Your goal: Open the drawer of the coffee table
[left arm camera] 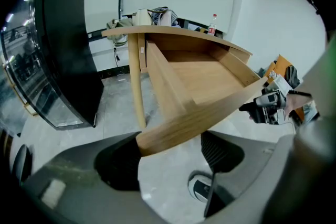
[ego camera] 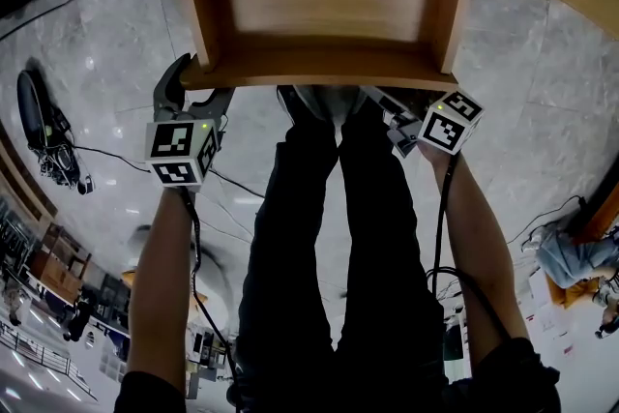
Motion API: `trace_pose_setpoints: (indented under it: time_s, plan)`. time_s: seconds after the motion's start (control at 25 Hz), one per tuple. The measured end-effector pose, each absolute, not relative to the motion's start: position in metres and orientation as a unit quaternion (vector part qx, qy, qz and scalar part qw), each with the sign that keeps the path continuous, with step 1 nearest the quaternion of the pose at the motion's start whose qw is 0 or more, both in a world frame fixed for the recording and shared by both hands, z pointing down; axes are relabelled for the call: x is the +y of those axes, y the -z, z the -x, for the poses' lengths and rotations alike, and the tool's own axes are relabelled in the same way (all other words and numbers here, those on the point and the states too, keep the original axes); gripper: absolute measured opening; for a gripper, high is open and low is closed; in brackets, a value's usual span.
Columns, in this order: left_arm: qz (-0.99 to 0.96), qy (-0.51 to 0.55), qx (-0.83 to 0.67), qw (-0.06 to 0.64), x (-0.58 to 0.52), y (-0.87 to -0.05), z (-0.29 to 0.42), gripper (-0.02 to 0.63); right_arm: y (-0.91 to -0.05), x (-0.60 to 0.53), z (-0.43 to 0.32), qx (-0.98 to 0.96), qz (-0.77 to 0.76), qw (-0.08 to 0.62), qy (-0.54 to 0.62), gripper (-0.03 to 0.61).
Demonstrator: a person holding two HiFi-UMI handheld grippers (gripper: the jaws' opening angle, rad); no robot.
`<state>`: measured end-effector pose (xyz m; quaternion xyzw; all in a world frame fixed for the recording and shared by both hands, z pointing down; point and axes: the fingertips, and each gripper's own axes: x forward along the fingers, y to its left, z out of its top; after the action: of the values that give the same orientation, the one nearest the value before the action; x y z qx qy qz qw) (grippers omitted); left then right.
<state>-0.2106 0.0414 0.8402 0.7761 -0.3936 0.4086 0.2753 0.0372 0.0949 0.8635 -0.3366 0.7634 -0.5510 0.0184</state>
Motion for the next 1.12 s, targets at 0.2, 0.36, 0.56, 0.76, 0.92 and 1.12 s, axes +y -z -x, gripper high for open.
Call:
trace_pose_setpoints:
  time_s: [0.2,0.36,0.56,0.76,0.92,1.12]
  plan:
    - [-0.759,-0.447,-0.383,0.279,0.059,-0.840,0.230,0.362,-0.857,0.133,-0.054,0.771,0.316,-0.068,0.548,0.391]
    - [-0.736,-0.448,-0.407,0.303,0.066,-0.813,0.251,0.360,-0.838,0.148,-0.118,0.755,0.350,-0.132,0.538,0.373]
    - [-0.738,-0.416,-0.442,0.295,0.032,-0.751,0.260,0.354,-0.771,0.107,-0.174,0.751,0.409,-0.147,0.498,0.329]
    - [-0.760,-0.357,-0.472,0.268,-0.023,-0.670,0.230,0.334,-0.683,0.036,-0.168,0.766,0.460,-0.141,0.425,0.235]
    - [-0.790,-0.292,-0.468,0.266,-0.050,-0.583,0.181,0.288,-0.594,-0.011,-0.136,0.776,0.486,-0.091,0.392,0.164]
    - [-0.821,-0.213,-0.451,0.277,-0.073,-0.473,0.143,0.130,-0.485,-0.059,-0.082,0.802,0.482,-0.043,0.350,0.082]
